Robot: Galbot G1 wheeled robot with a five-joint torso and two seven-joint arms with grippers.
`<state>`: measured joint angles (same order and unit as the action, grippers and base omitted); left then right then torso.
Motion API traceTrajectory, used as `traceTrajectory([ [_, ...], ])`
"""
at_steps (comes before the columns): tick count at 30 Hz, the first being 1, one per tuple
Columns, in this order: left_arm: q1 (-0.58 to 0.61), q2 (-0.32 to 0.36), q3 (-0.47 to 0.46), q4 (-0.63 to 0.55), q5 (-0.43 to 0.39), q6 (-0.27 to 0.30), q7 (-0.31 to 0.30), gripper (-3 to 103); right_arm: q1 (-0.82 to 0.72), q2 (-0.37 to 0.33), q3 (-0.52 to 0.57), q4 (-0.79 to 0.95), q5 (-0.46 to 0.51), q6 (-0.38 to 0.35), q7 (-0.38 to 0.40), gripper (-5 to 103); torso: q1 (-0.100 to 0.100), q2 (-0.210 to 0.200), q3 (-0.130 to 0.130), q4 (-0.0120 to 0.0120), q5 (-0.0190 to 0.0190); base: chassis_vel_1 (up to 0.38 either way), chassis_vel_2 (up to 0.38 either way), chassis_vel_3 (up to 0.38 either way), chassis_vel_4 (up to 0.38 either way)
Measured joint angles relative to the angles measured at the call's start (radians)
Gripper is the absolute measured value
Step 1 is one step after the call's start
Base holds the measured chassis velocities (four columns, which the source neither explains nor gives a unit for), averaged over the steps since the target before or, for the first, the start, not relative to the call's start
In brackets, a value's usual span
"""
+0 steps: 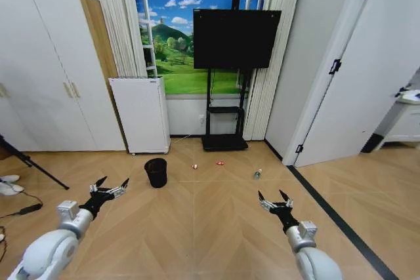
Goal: Pick up the trash bin and place the garbage on the floor into it.
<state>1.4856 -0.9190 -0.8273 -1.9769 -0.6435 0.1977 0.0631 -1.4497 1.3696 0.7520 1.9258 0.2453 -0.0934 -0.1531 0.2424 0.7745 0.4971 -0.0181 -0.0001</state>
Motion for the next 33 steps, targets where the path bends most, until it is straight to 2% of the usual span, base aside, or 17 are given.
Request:
traceTrajectory([
  [12,0.023,-0.049,-0.008,-0.027,0.013,-0.002,-0.004,100,-0.021,0.013,0.01,0.046,0.01,-0.028,0.036,100,0.0,0.0,0.0,0.0,0.0001,0.0,0.0,0.0,0.0],
  [19,0.024,-0.051,-0.01,-0.051,-0.003,0.001,0.005,100,-0.028,0.017,0.013,0.076,0.049,-0.039,0.037,100,0.0,0.0,0.0,0.0,0.0001,0.0,0.0,0.0,0.0],
  [33,0.015,-0.047,-0.007,-0.055,-0.004,0.004,0.008,100,-0.033,0.023,0.015,0.086,0.018,-0.051,0.029,100,0.0,0.0,0.0,-0.0001,0.0001,0.0,0.0,0.0,0.0],
])
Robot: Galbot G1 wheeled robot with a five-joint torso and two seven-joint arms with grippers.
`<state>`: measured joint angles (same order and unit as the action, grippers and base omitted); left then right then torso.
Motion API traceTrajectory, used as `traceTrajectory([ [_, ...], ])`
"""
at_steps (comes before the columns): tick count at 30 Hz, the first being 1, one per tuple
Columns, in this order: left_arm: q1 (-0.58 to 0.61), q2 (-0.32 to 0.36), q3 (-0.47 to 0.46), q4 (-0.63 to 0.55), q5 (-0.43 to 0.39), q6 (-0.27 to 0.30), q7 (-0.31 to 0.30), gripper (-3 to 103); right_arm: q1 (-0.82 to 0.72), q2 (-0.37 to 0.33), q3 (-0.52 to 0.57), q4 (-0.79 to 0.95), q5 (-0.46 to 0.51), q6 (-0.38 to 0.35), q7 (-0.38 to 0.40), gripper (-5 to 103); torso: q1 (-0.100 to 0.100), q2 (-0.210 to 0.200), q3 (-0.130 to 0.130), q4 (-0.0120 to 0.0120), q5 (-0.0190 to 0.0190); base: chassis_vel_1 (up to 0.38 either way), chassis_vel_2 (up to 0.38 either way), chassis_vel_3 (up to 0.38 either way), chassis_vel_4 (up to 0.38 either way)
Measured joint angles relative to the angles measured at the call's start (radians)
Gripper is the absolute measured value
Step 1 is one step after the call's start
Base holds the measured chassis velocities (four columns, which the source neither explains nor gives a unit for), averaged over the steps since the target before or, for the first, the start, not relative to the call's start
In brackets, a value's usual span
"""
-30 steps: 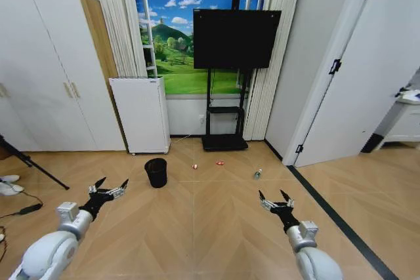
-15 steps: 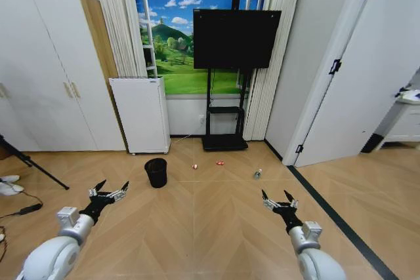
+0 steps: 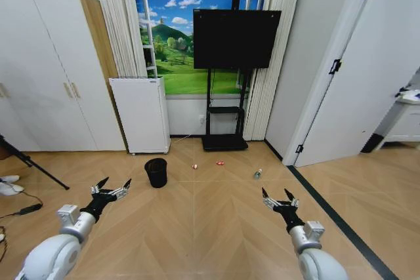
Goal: Pick up the trash bin and place the garbage on the floor into it.
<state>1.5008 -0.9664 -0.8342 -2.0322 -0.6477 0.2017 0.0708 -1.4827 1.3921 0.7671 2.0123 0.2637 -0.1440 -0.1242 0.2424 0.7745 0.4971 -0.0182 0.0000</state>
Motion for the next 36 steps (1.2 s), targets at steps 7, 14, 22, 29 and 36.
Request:
traceTrajectory([
  [7,0.006,-0.007,-0.002,-0.004,0.0,0.0,0.002,100,-0.002,-0.002,-0.004,0.0,-0.006,0.0,-0.016,100,0.0,0.0,0.0,0.0001,0.0,0.0,0.0,0.0,0.0],
  [14,0.001,-0.01,-0.001,-0.002,0.001,0.0,0.004,100,-0.005,-0.001,0.0,-0.002,-0.008,0.008,-0.017,100,0.0,0.0,0.0,0.0,-0.0001,-0.086,0.061,0.073,-0.096],
  [22,-0.001,-0.016,0.005,-0.002,0.007,0.0,0.006,100,-0.014,-0.003,0.006,-0.005,-0.008,0.018,-0.022,100,0.0,0.0,0.0,0.0003,0.0006,-0.202,0.202,0.21,-0.211],
  [29,0.002,-0.025,0.005,-0.001,0.011,0.001,0.009,100,-0.015,-0.002,-0.005,-0.01,-0.015,0.019,-0.024,100,0.0,0.0,0.0,0.0003,0.0,-0.271,0.274,0.277,-0.266],
  [36,0.005,-0.029,0.005,-0.001,0.013,0.001,0.012,100,-0.014,0.002,-0.011,-0.014,-0.021,0.019,-0.028,100,0.0,0.0,0.0,-0.0002,0.0,-0.357,0.337,0.363,-0.355],
])
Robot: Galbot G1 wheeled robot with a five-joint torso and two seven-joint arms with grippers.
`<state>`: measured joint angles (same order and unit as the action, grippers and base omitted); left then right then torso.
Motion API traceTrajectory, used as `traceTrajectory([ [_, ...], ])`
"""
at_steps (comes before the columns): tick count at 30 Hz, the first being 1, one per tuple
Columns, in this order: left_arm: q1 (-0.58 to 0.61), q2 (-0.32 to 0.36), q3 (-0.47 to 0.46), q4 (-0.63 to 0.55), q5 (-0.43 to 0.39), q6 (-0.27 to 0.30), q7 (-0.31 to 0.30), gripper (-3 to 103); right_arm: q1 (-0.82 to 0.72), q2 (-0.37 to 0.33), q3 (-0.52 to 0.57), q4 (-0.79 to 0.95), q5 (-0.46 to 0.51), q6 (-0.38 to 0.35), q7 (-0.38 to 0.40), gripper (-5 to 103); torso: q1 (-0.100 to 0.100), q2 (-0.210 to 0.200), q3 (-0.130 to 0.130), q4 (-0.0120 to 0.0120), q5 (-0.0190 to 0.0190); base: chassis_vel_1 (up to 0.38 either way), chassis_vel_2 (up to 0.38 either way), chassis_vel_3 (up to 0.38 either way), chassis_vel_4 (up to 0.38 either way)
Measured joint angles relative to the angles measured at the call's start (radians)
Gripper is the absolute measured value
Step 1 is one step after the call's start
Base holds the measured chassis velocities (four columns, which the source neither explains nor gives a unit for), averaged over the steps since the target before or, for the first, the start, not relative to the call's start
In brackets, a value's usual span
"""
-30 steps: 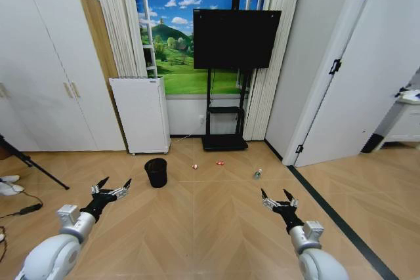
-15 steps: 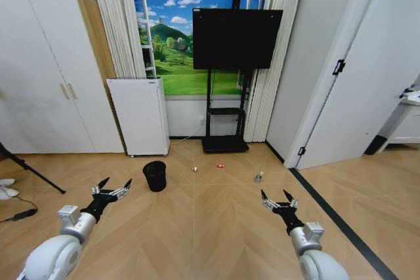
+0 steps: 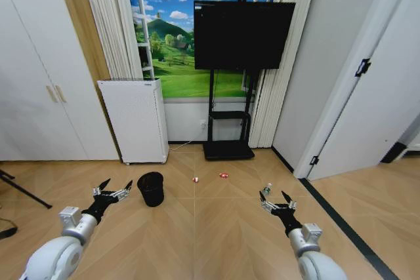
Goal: Pick up the trash bin and place the garbage on the floor into it.
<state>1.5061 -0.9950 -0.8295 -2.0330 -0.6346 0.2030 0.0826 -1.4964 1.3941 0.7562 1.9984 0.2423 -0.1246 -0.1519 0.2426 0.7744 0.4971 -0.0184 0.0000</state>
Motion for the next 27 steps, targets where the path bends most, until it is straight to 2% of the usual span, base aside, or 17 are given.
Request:
traceTrajectory([
  [6,-0.001,0.0,0.0,0.0,0.0,0.0,0.001,100,0.0,0.001,0.0,-0.004,-0.001,0.001,-0.001,100,0.0,0.0,0.0,0.0002,-0.0005,-0.371,0.367,0.37,-0.37],
  [7,-0.001,0.0,-0.001,0.0,0.0,0.0,0.001,100,0.0,0.001,-0.001,-0.005,-0.002,0.001,-0.002,100,0.0,0.0,0.0,0.0002,0.0004,-0.381,0.36,0.374,-0.362],
  [10,-0.001,0.0,-0.001,0.001,0.0,0.0,0.002,100,0.0,0.002,-0.001,-0.007,-0.002,0.002,-0.002,100,0.0,0.0,0.0,0.0001,-0.0005,-0.335,0.352,0.362,-0.357],
  [11,-0.002,0.0,-0.001,0.002,0.0,0.0,0.002,100,0.0,0.002,-0.001,-0.008,-0.002,0.002,-0.003,100,0.0,0.0,0.0,0.0006,0.0005,-0.329,0.378,0.343,-0.346],
  [14,-0.002,-0.004,0.0,0.004,0.003,0.0,0.003,100,-0.003,0.003,-0.001,-0.011,-0.004,0.005,-0.004,100,0.0,0.0,0.0,0.0001,-0.0006,-0.351,0.368,0.357,-0.336],
  [16,-0.001,-0.008,0.0,0.005,0.005,0.0,0.004,100,-0.004,0.004,-0.002,-0.014,-0.007,0.008,-0.005,100,0.0,0.0,0.0,0.0004,0.0009,-0.354,0.364,0.359,-0.366],
  [18,0.0,-0.013,0.0,0.005,0.009,0.0,0.004,100,-0.006,0.006,-0.003,-0.016,-0.011,0.011,-0.006,100,0.0,0.0,0.0,0.0003,-0.0006,-0.358,0.333,0.361,-0.363],
  [22,0.002,-0.018,0.0,0.004,0.013,0.0,0.004,100,-0.007,0.007,-0.005,-0.019,-0.016,0.011,-0.007,100,0.0,0.0,0.0,0.0005,0.001,-0.348,0.358,0.345,-0.358],
  [24,0.003,-0.026,0.001,0.004,0.024,0.001,0.003,100,-0.007,0.008,-0.008,-0.027,-0.026,0.016,-0.007,100,0.0,0.0,0.0,0.0,-0.0006,-0.359,0.344,0.359,-0.33],
  [27,0.004,-0.034,0.003,0.004,0.026,0.0,0.0,100,-0.008,0.009,-0.01,-0.035,-0.032,0.023,-0.007,100,0.0,0.0,0.0,0.0005,0.0011,-0.327,0.316,0.336,-0.327],
])
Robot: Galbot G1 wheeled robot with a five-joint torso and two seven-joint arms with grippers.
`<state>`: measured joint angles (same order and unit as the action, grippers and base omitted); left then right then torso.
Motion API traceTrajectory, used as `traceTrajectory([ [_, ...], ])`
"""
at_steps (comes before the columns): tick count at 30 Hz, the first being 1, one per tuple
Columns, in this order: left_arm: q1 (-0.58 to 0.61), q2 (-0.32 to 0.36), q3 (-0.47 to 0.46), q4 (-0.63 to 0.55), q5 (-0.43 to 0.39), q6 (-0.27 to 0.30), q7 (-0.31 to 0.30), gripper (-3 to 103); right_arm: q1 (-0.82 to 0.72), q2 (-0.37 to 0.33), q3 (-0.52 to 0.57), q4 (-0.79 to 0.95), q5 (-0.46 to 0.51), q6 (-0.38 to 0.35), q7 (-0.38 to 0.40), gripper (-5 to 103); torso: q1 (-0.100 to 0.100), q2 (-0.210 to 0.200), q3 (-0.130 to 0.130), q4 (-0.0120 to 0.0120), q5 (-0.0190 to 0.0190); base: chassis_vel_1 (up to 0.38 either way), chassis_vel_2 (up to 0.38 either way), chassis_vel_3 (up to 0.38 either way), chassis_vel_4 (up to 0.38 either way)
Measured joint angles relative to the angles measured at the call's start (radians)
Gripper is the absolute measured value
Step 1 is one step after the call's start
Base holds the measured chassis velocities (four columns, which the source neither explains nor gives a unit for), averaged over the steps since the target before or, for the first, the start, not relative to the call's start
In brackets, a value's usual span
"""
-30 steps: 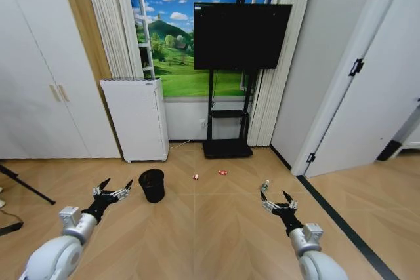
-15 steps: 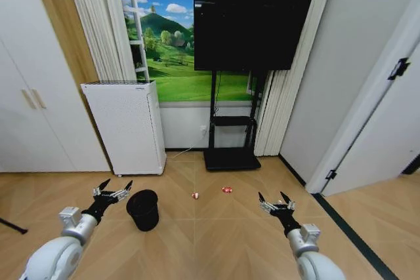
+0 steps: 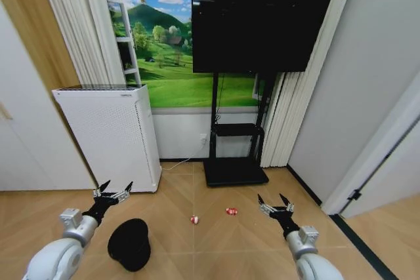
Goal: Pick up the trash bin and place the garbage on the floor into it.
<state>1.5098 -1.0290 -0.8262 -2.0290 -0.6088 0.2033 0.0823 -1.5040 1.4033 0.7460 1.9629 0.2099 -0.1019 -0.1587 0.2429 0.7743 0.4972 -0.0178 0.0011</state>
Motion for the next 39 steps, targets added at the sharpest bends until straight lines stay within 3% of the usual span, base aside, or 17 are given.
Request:
traceTrajectory([
  [1,0.0,-0.006,0.004,0.002,0.002,-0.001,-0.005,100,-0.002,0.0,0.0,-0.004,-0.001,0.003,0.001,100,0.0,0.0,0.0,-0.0005,-0.0024,-0.262,0.291,0.268,-0.228],
  [5,-0.002,-0.014,0.005,0.005,0.022,-0.002,-0.009,100,-0.006,0.001,0.0,-0.007,-0.001,0.005,0.003,100,0.0,0.0,0.0,-0.0006,-0.0006,-0.232,0.207,0.155,-0.194],
  [13,0.01,-0.029,0.002,0.003,0.044,0.002,-0.005,100,0.001,0.001,0.003,-0.021,0.003,0.007,0.01,100,-0.009,-0.019,-0.011,-0.0002,-0.0014,0.019,-0.008,-0.013,0.037],
  [39,0.019,-0.035,0.016,0.011,0.061,0.009,0.008,100,0.0,0.02,0.006,-0.081,-0.002,0.068,-0.01,100,-0.063,-0.149,-0.086,-0.0005,-0.0011,0.006,-0.007,-0.006,0.005],
])
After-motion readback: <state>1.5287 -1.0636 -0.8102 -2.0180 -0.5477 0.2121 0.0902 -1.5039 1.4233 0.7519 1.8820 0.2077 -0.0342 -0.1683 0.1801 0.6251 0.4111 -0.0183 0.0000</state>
